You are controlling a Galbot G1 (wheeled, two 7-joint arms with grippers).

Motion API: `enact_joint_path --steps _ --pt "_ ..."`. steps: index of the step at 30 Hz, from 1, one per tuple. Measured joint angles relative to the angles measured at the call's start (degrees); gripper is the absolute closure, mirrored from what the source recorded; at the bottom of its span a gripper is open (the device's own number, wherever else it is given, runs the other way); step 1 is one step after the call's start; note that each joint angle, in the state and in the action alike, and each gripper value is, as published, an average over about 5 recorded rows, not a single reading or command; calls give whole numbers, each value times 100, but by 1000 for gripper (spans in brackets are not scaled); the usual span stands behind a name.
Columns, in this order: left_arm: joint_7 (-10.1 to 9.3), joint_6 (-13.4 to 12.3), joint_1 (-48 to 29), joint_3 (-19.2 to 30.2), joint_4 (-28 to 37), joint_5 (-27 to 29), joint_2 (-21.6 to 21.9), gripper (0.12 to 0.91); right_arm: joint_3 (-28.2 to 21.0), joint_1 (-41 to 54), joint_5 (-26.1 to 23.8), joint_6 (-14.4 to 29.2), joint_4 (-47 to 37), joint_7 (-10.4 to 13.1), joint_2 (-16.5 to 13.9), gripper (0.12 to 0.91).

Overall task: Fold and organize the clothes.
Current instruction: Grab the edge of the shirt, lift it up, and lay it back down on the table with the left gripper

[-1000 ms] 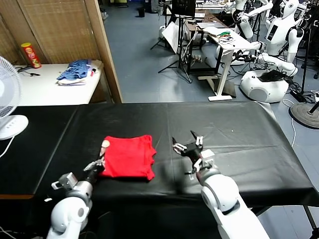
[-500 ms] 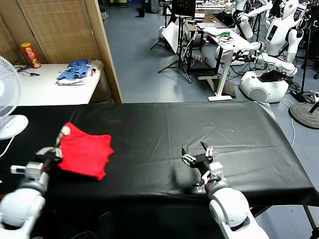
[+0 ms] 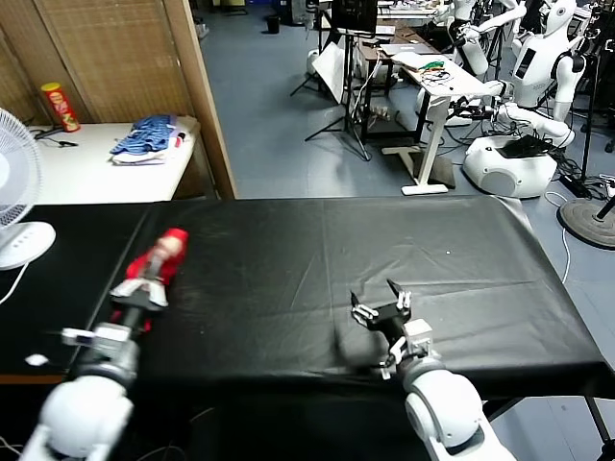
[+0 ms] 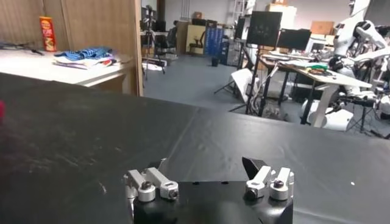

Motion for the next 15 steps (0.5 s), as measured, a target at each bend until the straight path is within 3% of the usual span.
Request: enact_joint_path --steps 6,11,15 --pt "336 -184 -38 1101 450 222 -857 837 74 -18 403 -74 32 -94 -93 227" --pt "666 -252 -126 1616 452 142 -1222 548 40 104 1153 -459 5 -382 -263 227" --pt "950 -425 -197 1640 317 -232 -1189 338 -82 258 1772 -711 -90 -324 -352 227"
